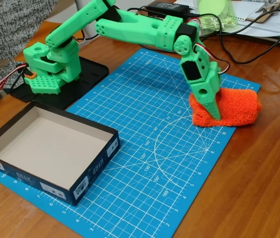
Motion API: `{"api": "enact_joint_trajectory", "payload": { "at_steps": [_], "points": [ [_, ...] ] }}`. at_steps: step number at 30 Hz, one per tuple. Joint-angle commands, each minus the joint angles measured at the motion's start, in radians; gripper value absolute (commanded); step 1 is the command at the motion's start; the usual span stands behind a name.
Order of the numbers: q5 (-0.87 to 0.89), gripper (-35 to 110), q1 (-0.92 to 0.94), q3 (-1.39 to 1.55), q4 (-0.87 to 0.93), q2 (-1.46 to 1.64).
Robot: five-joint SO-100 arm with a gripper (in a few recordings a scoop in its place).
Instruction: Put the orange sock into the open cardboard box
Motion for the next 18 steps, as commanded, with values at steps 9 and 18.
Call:
{"api": "enact_joint_trajectory", "payload": {
  "at_steps": [9, 18],
  "points": [
    [0.161, 0, 0.005, 0.253, -0.181, 0.565],
    [0.268, 0, 0.009, 0.624, -0.035, 1.223]
  ]
}}
